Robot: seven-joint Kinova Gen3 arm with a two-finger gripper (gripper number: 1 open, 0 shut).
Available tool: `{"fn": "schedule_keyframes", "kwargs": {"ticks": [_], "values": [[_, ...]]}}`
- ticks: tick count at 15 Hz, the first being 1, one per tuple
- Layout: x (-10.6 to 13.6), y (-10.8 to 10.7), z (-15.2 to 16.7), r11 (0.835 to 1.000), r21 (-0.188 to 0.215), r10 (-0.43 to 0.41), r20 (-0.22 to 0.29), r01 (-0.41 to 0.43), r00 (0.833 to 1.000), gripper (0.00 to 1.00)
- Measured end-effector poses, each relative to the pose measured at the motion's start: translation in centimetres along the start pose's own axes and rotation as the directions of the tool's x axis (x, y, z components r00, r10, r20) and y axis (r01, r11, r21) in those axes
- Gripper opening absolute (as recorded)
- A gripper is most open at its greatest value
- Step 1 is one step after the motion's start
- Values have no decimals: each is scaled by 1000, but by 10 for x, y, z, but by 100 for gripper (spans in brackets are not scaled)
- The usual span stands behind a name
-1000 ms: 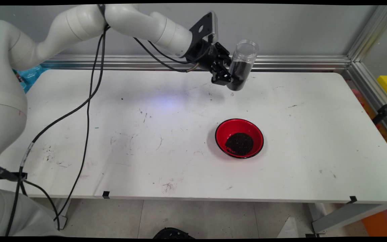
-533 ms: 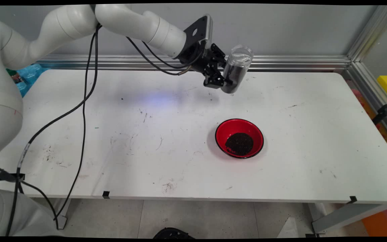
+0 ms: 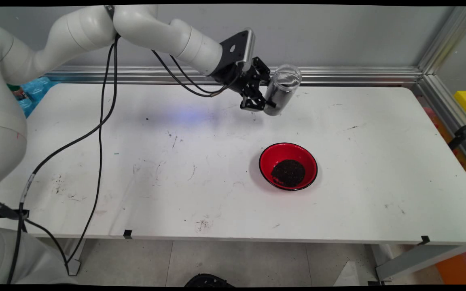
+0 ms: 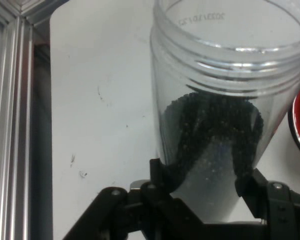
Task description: Pour the black seasoning powder in the red bowl
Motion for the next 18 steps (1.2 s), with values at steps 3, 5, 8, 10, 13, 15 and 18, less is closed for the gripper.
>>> {"fn": "schedule_keyframes", "kwargs": {"ticks": [3, 5, 8, 10, 13, 15, 18], "values": [[-2, 2, 4, 998, 7, 65, 9, -65, 998, 0], [-4, 3, 7, 995, 11, 104, 15, -104, 995, 0], [-5, 5, 13, 984, 19, 178, 23, -179, 984, 0], [-4, 5, 17, 976, 24, 216, 27, -217, 976, 0], [-3, 6, 22, 959, 34, 280, 34, -281, 960, 0], [-2, 6, 26, 944, 42, 326, 40, -328, 944, 0], [0, 6, 30, 918, 54, 390, 51, -392, 920, 0]]}}
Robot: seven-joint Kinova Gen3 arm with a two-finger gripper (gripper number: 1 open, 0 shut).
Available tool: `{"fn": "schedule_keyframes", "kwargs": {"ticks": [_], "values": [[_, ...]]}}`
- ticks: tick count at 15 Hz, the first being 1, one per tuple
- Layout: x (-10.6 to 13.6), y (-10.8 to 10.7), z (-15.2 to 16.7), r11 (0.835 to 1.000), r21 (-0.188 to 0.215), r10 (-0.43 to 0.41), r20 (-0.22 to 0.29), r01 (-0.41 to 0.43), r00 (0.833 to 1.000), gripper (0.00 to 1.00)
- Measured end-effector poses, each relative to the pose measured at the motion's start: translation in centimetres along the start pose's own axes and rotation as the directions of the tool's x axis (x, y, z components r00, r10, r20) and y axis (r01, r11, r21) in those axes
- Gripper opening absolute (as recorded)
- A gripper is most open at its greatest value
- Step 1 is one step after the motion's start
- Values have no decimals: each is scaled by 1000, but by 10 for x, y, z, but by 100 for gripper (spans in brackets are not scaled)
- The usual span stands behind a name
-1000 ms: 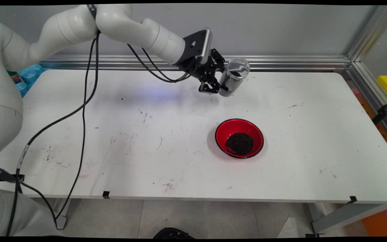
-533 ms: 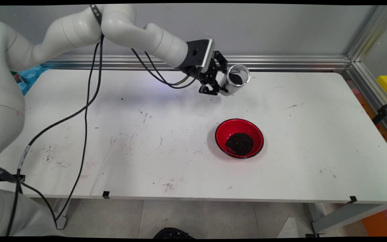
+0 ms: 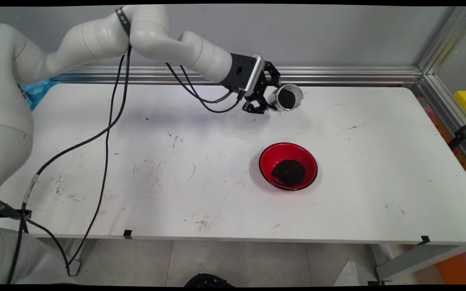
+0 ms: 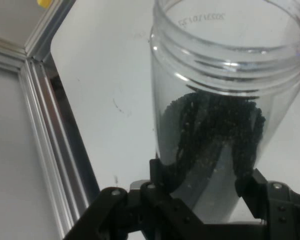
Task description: Pour the black seasoning powder in the red bowl
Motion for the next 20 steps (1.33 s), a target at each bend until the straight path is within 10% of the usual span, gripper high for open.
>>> {"fn": "schedule_keyframes", "kwargs": {"ticks": [20], "values": [[24, 6, 3, 951, 49, 303, 24, -304, 953, 0]]}}
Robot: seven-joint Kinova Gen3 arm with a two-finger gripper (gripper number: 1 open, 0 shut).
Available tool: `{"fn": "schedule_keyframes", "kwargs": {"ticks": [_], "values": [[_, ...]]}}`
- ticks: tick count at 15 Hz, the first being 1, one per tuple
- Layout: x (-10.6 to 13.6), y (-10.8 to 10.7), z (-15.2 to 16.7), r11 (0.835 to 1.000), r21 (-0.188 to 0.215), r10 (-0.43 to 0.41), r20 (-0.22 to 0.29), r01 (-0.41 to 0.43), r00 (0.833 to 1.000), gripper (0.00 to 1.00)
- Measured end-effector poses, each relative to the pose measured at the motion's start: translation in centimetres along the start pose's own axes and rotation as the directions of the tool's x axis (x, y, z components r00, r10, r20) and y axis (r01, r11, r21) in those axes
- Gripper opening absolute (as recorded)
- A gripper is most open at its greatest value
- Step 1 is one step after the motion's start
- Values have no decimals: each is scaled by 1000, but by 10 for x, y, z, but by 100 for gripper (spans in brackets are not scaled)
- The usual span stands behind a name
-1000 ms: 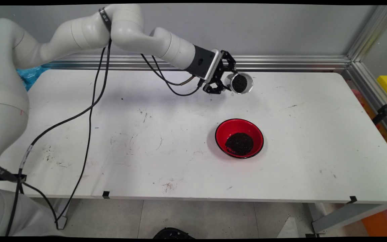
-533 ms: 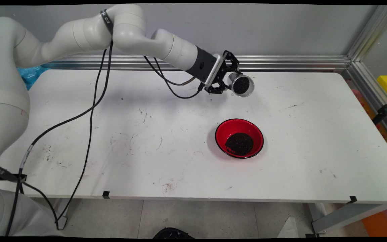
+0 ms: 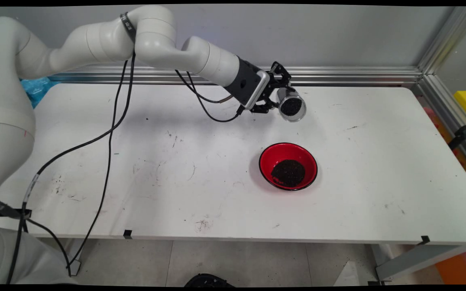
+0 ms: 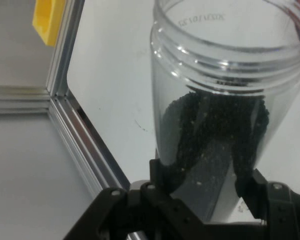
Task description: Pour the black seasoning powder in the red bowl
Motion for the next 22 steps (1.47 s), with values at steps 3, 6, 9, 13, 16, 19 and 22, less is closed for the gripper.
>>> {"fn": "schedule_keyframes", "kwargs": {"ticks": [3, 6, 9, 13, 16, 19, 22], "values": [[3, 0, -5, 999, 1, 46, 4, -46, 999, 0], [7, 1, -9, 995, 4, 96, 9, -96, 995, 0], [11, 1, -12, 990, 8, 141, 15, -141, 990, 0], [18, 1, -14, 981, 19, 195, 22, -195, 981, 0], [23, 1, -11, 972, 34, 234, 26, -234, 972, 0], [27, 1, -8, 965, 44, 256, 29, -257, 966, 0], [29, 1, -5, 959, 52, 276, 32, -277, 961, 0]]}}
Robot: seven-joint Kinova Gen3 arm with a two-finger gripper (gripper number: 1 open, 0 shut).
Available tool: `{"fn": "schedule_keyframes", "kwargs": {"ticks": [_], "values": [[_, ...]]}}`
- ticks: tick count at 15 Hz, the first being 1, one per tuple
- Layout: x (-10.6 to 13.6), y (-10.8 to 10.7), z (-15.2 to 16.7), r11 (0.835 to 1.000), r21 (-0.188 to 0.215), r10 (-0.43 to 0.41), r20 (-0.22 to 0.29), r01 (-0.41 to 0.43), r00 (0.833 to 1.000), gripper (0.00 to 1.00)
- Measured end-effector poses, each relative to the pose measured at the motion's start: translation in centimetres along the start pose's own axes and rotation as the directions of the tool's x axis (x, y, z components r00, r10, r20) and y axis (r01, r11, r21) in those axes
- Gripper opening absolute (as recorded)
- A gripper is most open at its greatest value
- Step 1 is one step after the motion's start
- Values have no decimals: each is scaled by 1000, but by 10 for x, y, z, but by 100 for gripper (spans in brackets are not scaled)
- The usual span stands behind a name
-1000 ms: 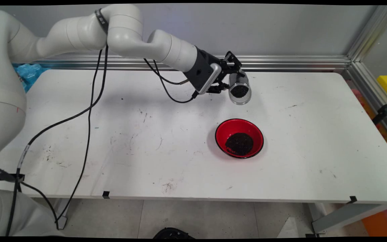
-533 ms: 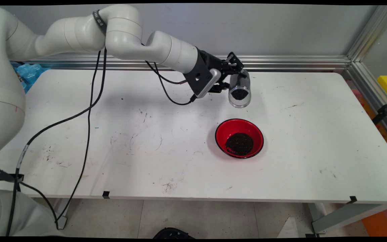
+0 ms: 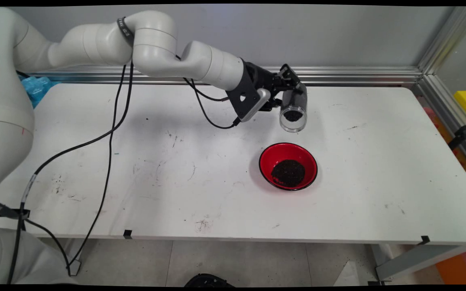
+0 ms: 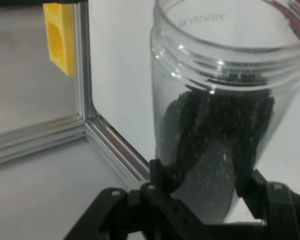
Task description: Pour the black seasoning powder in the red bowl
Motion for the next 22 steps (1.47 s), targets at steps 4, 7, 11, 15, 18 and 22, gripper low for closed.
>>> {"fn": "schedule_keyframes", "kwargs": {"ticks": [4, 7, 11, 15, 18, 22], "values": [[2, 1, 4, 1000, 9, 30, 1, -30, 1000, 0], [3, 2, 8, 998, 16, 54, 1, -54, 999, 0], [6, 3, 14, 993, 34, 110, 0, -110, 994, 0], [8, 6, 18, 986, 49, 161, -1, -161, 987, 0], [10, 7, 21, 980, 56, 191, -2, -190, 982, 0], [11, 10, 23, 971, 65, 229, -2, -229, 973, 0]]}}
